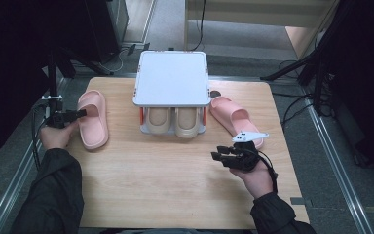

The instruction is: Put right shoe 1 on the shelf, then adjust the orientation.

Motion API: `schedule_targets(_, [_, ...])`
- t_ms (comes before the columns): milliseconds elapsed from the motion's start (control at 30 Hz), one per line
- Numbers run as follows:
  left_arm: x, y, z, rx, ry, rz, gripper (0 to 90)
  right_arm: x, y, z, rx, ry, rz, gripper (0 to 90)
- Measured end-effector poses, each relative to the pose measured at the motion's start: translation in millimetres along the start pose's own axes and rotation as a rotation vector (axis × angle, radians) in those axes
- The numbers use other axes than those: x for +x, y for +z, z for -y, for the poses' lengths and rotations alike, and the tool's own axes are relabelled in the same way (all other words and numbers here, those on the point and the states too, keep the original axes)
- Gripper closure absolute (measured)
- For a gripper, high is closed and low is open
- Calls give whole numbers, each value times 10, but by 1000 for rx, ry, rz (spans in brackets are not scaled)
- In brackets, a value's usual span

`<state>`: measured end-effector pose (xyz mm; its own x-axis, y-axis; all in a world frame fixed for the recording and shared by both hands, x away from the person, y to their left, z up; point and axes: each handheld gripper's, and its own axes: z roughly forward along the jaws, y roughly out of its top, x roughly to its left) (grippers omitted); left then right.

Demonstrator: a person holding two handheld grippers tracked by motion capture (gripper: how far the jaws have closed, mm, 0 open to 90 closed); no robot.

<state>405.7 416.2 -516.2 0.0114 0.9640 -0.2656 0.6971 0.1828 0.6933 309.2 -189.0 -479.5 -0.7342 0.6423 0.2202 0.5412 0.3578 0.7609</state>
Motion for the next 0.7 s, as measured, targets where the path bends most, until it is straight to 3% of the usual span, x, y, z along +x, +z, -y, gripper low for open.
schedule_targets(100, [-29,-9,-4,5,20,-26,584,1,3,-2,-1,-3,1,627])
schedule_targets(233, [-40,-31,-12,13,23,-15,635,-2,-14,2,-2,-4,5,628])
schedule_targets(400, [-31,-35,-18,38,-6,21,799,1,-11,0,-3,-10,5,628])
schedule_targets(533, [-79,-31,-45,64,-3,23,819,5,-10,-2,-3,-9,5,627])
schedule_targets(633, [-105,-19,-63,76,-23,45,832,1,-13,0,-3,-9,5,628])
schedule_targets(700, [-147,-23,-83,86,-5,37,833,-2,-14,-1,-3,-9,4,628])
